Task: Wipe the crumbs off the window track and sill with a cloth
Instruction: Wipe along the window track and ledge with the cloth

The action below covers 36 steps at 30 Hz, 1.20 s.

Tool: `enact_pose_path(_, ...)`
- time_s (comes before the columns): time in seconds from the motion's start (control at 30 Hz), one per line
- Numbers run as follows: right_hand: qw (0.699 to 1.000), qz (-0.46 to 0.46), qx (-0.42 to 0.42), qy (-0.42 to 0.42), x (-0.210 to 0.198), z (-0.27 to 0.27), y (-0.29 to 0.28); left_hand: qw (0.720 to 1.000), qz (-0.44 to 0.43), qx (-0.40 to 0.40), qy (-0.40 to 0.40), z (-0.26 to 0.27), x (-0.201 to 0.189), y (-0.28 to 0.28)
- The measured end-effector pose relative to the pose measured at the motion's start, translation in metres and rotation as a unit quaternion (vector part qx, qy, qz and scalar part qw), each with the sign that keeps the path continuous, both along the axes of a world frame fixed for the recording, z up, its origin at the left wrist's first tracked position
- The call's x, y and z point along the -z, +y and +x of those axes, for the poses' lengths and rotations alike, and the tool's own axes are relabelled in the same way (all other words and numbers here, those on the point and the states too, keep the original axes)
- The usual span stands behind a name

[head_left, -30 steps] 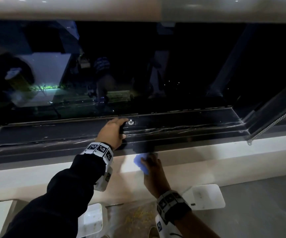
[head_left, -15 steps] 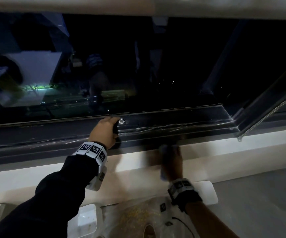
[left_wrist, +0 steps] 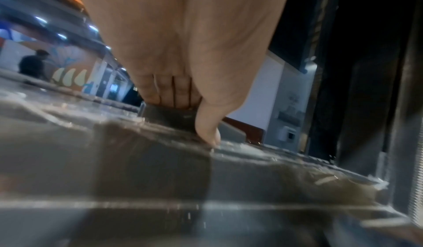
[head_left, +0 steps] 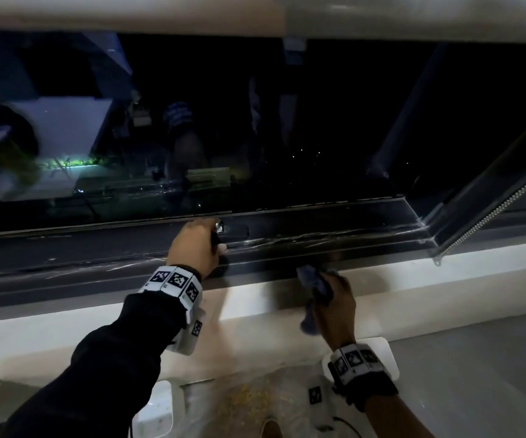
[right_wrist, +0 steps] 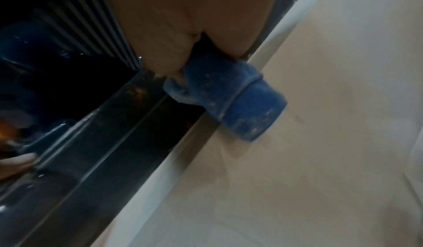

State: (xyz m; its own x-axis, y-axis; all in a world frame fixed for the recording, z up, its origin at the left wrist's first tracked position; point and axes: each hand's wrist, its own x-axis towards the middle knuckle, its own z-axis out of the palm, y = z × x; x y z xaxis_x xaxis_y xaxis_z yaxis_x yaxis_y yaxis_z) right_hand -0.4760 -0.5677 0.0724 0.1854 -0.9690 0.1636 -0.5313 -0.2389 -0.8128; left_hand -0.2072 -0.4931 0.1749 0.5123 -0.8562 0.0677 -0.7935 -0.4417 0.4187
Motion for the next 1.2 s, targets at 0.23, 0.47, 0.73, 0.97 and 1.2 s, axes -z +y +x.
enact_pose_path(0.23,0.977,-0.053,-0.204,0.045,0.023,0.052,0.032,0.999,-0.004,0.054,-0.009,-0.011,0.0,-0.004)
enact_pose_path(0.47,0.976,0.063,-0.207,-0.035,-0.001,0.015,0.024,0.982,-0.04,0.128,-0.137,-0.054,-0.006,-0.028)
enact_pose_path(0.73,0.978,-0.027,0.202,0.038,-0.015,-0.123,-0.11,0.984,0.049,0.154,-0.079,-0.09,0.003,-0.06)
enact_pose_path(0.97,0.961,0.041,0.193,0.192,0.032,-0.127,-0.155,0.985,0.064,0.163,-0.011,-0.075,0.006,-0.055)
enact_pose_path(1.2,0.992,-0.081,0.001,0.093,0.032,-0.031,-0.03,0.99,-0.058,0.074,-0.103,-0.042,0.001,-0.025)
